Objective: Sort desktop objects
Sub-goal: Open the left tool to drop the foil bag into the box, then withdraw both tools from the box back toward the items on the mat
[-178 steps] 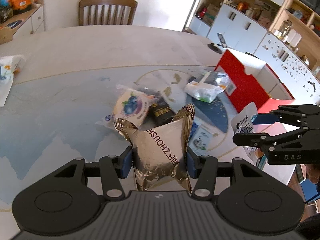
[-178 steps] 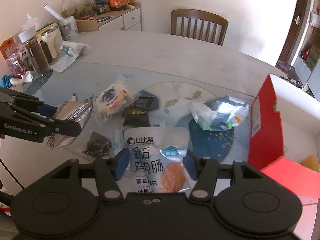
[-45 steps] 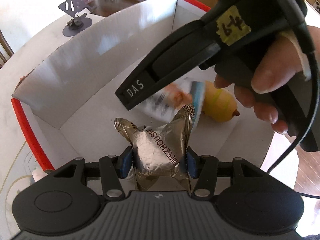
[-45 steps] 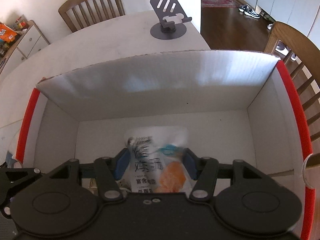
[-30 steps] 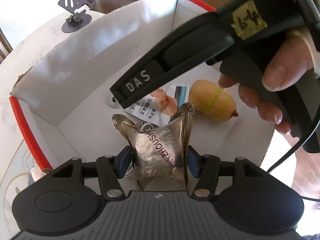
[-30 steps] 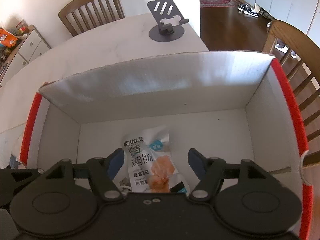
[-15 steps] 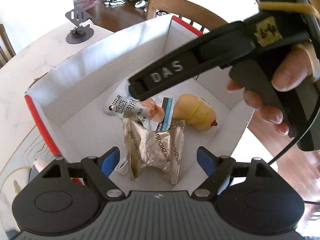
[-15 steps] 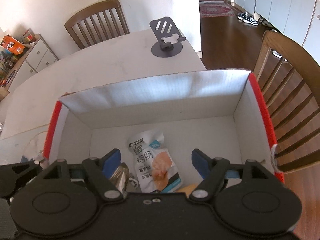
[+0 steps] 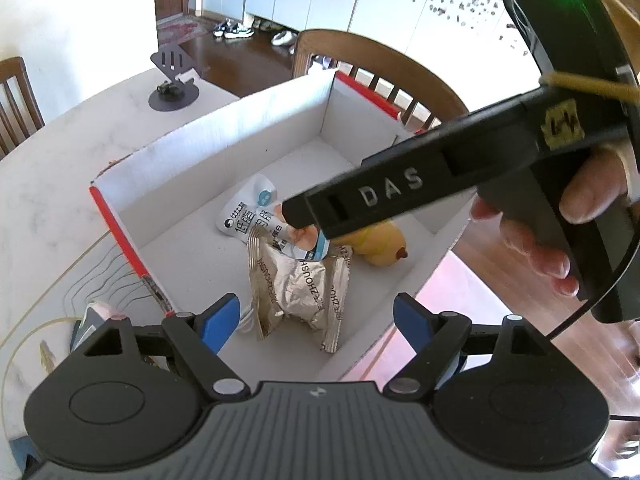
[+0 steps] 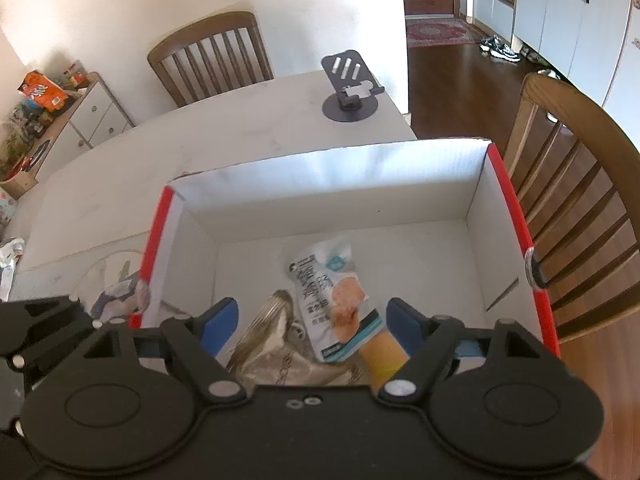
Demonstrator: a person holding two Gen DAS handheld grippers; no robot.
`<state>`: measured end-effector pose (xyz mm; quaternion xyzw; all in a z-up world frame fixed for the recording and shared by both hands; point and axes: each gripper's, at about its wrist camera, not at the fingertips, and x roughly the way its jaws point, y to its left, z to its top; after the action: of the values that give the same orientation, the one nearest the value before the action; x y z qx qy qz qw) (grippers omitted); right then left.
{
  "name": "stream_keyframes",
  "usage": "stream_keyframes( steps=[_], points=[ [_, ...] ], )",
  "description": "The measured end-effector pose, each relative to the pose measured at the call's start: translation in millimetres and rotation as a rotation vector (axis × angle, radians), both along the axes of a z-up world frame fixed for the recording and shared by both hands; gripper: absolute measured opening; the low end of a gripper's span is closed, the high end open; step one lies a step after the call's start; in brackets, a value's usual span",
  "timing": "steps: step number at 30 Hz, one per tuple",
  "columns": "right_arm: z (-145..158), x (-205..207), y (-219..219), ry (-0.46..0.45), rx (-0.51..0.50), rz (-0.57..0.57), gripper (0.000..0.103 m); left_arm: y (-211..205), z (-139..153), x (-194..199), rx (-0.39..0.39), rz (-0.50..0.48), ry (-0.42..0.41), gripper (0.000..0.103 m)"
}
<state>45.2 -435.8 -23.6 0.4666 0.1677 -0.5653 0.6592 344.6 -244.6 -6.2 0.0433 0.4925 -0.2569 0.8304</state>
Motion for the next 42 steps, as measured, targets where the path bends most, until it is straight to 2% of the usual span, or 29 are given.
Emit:
stream_keyframes(
  steps=[10, 16, 20, 26, 33, 42],
  points=[
    [20, 13, 38, 0.0, -0.072, -0.018, 0.095, 22, 19, -34, -0.071, 0.011, -0.038, 0.084],
    [31, 25, 59, 0.002, -0.129, -0.043, 0.099, 39, 26, -55, -0.107, 0.042, -0.06, 0.084],
    [40, 35, 73, 0.015, -0.173, -0.069, 0.1, 51, 31, -68, -0.135, 0.076, -0.066, 0.084],
    [48, 53, 88, 0.013, -0.205, -0.082, 0.101, 65, 35, -88, -0.114, 0.106, -0.108, 0.086],
    [52, 73, 103, -0.01, -0.235, -0.09, 0.102, 88, 36, -112, -0.16, 0.122, -0.117, 0.086],
    [50, 111, 123, -0.004, -0.264, -0.12, 0.102, 125, 33, -138, -0.162, 0.16, -0.138, 0.086]
  ],
)
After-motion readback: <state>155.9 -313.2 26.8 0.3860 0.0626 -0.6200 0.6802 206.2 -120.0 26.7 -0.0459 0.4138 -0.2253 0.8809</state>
